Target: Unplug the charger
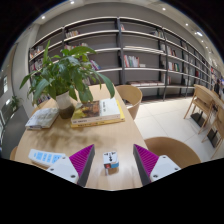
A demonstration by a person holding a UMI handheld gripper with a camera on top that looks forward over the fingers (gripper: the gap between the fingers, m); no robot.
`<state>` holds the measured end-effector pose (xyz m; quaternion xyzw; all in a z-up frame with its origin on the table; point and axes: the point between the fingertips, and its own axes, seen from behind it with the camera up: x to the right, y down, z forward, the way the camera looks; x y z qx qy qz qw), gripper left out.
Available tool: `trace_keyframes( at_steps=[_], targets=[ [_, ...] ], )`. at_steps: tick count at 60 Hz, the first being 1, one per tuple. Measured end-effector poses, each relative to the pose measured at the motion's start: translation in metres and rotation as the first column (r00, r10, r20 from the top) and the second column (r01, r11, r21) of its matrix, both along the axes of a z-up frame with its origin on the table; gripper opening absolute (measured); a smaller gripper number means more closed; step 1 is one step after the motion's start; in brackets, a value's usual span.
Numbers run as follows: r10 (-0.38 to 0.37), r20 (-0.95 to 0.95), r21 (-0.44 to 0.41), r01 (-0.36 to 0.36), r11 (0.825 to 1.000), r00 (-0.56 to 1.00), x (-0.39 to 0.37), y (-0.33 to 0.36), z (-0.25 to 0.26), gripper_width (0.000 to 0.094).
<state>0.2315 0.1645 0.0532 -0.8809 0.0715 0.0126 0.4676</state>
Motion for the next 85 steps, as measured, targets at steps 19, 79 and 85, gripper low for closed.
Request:
trace_keyframes(
  at_steps=[19,79,85],
  targets=[
    [-0.021,-0.019,0.152,0.024,0.988,1.000,-0.056,-0.091,0.118,0.0833],
    [0.160,0.070,0.108,-0.167,0.980,0.985,-0.198,-0.363,0.125,0.0840],
    [0.156,0.061,0.110,-0.162,0.981,0.986,-0.198,-0.365,0.127,0.0838]
  ],
)
